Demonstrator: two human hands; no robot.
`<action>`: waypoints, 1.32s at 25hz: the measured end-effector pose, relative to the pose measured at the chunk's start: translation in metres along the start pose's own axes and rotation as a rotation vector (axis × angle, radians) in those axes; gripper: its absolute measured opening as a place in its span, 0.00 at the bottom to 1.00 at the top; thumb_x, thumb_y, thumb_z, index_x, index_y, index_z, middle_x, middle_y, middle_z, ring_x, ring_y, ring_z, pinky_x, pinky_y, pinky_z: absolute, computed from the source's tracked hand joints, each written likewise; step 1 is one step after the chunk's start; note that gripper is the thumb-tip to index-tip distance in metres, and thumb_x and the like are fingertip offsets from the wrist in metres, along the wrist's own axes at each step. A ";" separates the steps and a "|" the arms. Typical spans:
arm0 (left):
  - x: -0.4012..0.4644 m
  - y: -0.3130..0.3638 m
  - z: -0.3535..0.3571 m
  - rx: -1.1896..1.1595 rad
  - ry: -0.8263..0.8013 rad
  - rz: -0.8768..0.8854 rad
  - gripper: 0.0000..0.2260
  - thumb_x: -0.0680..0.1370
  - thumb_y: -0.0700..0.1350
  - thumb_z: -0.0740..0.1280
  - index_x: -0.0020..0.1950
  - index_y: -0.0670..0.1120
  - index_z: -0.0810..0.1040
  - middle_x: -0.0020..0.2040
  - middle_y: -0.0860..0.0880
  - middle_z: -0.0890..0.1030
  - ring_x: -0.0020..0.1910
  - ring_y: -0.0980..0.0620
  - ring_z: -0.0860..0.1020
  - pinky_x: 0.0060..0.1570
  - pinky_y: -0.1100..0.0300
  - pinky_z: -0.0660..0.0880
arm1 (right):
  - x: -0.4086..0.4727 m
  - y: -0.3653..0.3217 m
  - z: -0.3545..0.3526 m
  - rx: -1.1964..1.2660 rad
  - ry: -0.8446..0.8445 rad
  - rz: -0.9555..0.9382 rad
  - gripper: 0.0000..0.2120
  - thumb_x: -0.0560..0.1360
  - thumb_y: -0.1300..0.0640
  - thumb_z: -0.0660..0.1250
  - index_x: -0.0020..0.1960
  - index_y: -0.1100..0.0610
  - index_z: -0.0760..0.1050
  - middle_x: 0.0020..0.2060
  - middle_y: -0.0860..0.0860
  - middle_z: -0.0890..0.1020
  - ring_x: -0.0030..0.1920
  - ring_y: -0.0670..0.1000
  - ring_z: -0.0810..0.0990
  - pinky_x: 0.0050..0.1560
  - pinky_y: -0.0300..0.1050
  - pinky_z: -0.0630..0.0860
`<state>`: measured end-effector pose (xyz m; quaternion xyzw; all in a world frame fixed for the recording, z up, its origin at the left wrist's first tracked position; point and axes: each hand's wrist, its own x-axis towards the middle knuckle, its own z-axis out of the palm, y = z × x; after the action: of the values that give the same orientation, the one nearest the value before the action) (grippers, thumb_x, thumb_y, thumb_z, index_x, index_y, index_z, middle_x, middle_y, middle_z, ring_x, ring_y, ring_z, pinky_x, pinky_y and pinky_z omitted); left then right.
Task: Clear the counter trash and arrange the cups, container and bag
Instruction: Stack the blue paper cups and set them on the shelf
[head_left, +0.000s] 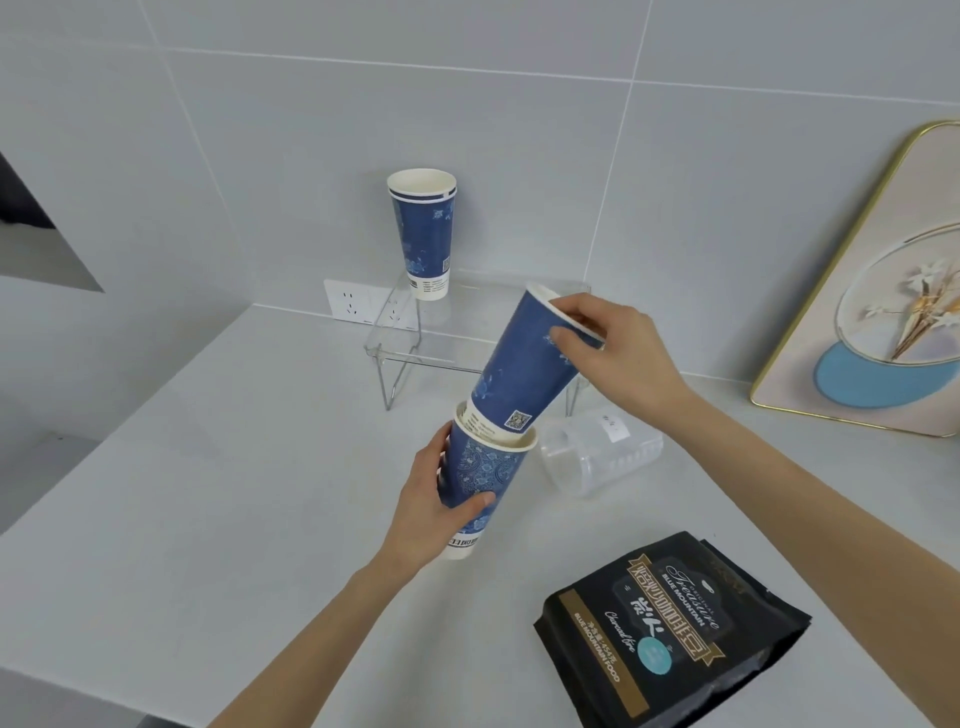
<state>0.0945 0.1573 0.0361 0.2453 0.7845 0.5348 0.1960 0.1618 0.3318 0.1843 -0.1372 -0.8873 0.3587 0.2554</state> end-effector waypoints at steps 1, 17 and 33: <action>0.001 0.001 -0.001 -0.013 -0.003 0.001 0.36 0.68 0.43 0.72 0.70 0.51 0.56 0.70 0.49 0.65 0.67 0.48 0.67 0.56 0.62 0.68 | -0.001 0.000 0.005 -0.010 -0.029 -0.011 0.10 0.73 0.62 0.63 0.53 0.56 0.77 0.43 0.47 0.79 0.43 0.47 0.76 0.38 0.20 0.66; 0.015 0.015 -0.008 -0.080 0.019 0.023 0.35 0.68 0.42 0.72 0.69 0.50 0.57 0.69 0.47 0.68 0.63 0.50 0.70 0.54 0.62 0.70 | -0.021 0.018 0.050 -0.237 -0.476 -0.186 0.16 0.77 0.58 0.60 0.64 0.55 0.72 0.59 0.55 0.80 0.56 0.55 0.78 0.56 0.47 0.73; 0.015 0.040 -0.047 0.024 -0.016 0.180 0.38 0.68 0.45 0.72 0.70 0.56 0.53 0.64 0.62 0.64 0.62 0.62 0.67 0.56 0.67 0.68 | -0.013 0.016 0.029 -0.339 -0.247 -0.364 0.11 0.73 0.61 0.66 0.55 0.59 0.78 0.51 0.57 0.82 0.52 0.57 0.80 0.52 0.52 0.79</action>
<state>0.0627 0.1440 0.0891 0.3215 0.7640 0.5387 0.1505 0.1573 0.3207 0.1509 0.0287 -0.9691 0.1673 0.1790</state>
